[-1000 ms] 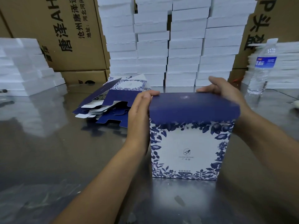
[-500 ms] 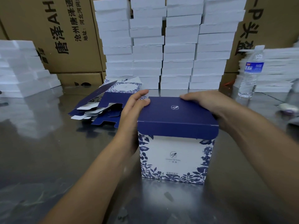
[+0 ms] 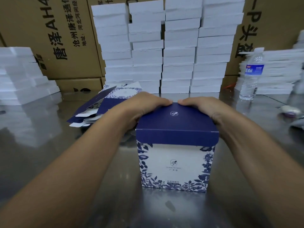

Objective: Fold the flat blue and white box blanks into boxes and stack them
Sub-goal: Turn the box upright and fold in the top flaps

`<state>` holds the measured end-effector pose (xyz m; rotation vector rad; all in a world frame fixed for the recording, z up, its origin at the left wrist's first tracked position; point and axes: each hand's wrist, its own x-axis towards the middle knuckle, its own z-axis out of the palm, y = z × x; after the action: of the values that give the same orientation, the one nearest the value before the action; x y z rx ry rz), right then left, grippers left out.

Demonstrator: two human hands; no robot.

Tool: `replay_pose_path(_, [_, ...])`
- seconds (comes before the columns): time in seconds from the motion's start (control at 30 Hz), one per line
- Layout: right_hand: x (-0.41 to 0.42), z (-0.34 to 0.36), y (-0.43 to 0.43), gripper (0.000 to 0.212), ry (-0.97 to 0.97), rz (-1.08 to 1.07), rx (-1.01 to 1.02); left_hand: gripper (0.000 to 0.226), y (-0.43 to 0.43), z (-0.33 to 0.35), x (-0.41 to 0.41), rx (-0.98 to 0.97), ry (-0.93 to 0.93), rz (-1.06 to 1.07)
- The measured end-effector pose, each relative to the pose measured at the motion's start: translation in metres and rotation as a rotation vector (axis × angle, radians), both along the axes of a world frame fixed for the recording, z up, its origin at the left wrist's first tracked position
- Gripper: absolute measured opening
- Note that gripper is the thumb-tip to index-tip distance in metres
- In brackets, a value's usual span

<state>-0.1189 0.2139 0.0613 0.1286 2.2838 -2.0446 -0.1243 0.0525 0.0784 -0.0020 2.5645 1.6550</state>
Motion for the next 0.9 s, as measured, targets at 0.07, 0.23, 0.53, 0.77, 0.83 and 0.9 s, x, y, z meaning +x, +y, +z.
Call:
replay_pose_path(0.07, [0.000, -0.002, 0.000, 0.020, -0.024, 0.027, -0.030, 0.024, -0.001, -0.002, 0.003, 0.079, -0.056, -0.004])
replay_pose_path(0.23, [0.000, -0.010, -0.003, 0.013, -0.012, 0.028, -0.167, 0.022, -0.008, -0.009, 0.001, 0.197, -0.111, -0.004])
replay_pose_path(0.53, [0.009, -0.013, -0.005, 0.020, 0.083, -0.078, -0.232, 0.021, -0.014, -0.035, -0.005, 0.547, -0.019, 0.186])
replay_pose_path(0.77, [0.017, -0.009, -0.008, 0.015, 0.103, -0.102, -0.249, 0.025, -0.011, -0.030, -0.001, 0.511, 0.026, 0.264])
replay_pose_path(0.83, [0.020, -0.008, -0.010, 0.011, 0.093, -0.124, -0.293, 0.023, -0.011, -0.035, 0.002, 0.583, 0.045, 0.272])
replay_pose_path(0.9, [0.023, -0.010, -0.011, 0.011, 0.081, -0.168, -0.332, 0.022, -0.010, -0.040, 0.008, 0.636, 0.094, 0.277])
